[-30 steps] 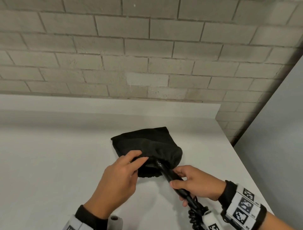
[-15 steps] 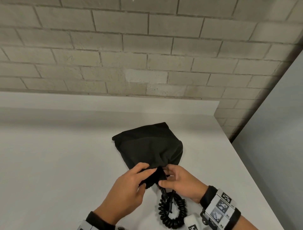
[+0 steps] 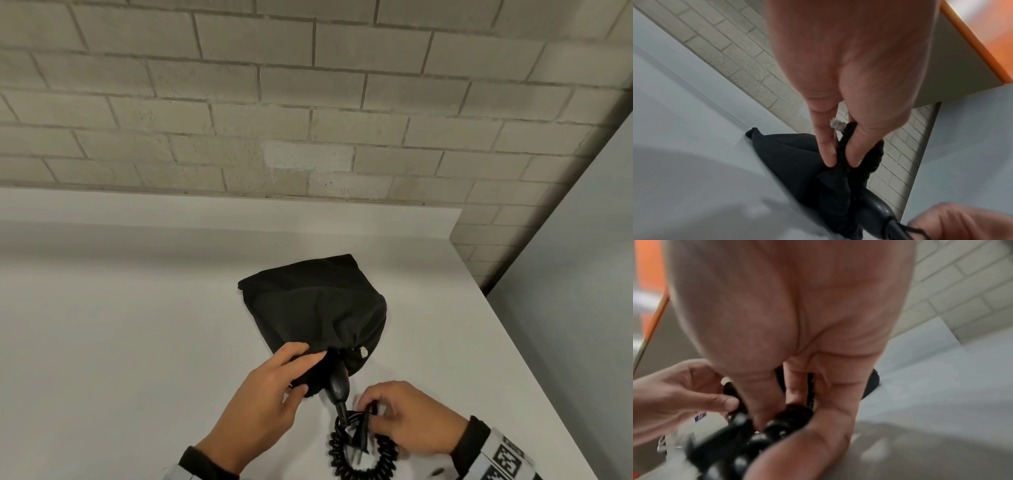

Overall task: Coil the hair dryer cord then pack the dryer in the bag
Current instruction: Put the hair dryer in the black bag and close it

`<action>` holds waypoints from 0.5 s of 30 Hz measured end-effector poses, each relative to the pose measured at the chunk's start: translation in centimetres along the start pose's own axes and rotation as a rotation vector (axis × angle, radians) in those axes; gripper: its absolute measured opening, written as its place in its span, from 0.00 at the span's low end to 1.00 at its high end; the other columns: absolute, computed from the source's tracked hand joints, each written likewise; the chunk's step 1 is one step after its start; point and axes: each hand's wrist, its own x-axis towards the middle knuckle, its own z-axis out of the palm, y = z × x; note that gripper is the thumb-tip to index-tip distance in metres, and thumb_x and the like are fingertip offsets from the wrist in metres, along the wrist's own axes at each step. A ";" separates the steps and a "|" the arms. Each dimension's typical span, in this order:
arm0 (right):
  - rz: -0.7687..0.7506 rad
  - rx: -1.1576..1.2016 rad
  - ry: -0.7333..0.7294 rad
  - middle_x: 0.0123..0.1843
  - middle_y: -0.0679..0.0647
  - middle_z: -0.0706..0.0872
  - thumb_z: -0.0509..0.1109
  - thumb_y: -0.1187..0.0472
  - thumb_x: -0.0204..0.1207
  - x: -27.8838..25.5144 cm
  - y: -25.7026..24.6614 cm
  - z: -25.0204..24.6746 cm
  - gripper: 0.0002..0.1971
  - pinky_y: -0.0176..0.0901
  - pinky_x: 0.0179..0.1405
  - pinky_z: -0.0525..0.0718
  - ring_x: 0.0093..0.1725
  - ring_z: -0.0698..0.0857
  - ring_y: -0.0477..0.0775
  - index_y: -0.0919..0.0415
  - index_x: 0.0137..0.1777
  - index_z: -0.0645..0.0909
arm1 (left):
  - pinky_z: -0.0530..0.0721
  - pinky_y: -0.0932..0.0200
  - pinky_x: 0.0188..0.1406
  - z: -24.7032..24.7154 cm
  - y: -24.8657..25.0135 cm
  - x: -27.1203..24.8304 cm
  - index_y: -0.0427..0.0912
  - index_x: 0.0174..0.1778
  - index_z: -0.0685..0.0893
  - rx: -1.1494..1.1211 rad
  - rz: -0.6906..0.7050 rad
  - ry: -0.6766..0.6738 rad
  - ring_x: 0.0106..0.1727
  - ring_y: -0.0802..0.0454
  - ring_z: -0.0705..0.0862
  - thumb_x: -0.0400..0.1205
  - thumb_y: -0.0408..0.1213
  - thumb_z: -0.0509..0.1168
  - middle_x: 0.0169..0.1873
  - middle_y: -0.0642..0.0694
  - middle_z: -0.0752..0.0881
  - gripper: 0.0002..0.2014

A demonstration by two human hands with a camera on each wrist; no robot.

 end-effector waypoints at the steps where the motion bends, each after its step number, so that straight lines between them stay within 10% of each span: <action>1: 0.027 0.079 0.049 0.47 0.54 0.91 0.68 0.56 0.81 0.0 -0.3 0.0 0.05 0.46 0.35 0.85 0.31 0.87 0.50 0.52 0.48 0.86 | 0.77 0.76 0.62 0.0 0.0 0.0 0.69 0.75 0.71 0.011 0.005 -0.004 0.60 0.67 0.79 0.84 0.34 0.66 0.64 0.75 0.65 0.28; 6: 0.039 0.203 0.142 0.39 0.52 0.90 0.68 0.52 0.81 0.4 -1.2 -0.6 0.10 0.55 0.50 0.86 0.40 0.88 0.58 0.51 0.40 0.86 | 0.75 0.79 0.62 0.1 0.1 0.0 0.69 0.75 0.70 0.017 0.008 -0.015 0.59 0.68 0.78 0.84 0.35 0.66 0.64 0.76 0.64 0.28; 15: 0.239 0.594 0.014 0.47 0.62 0.88 0.63 0.54 0.84 -0.6 -2.1 -0.2 0.10 0.57 0.43 0.86 0.39 0.88 0.56 0.57 0.54 0.84 | 0.74 0.81 0.61 -0.2 0.3 0.1 0.69 0.76 0.68 0.016 -0.013 -0.028 0.57 0.67 0.77 0.85 0.37 0.66 0.63 0.75 0.63 0.28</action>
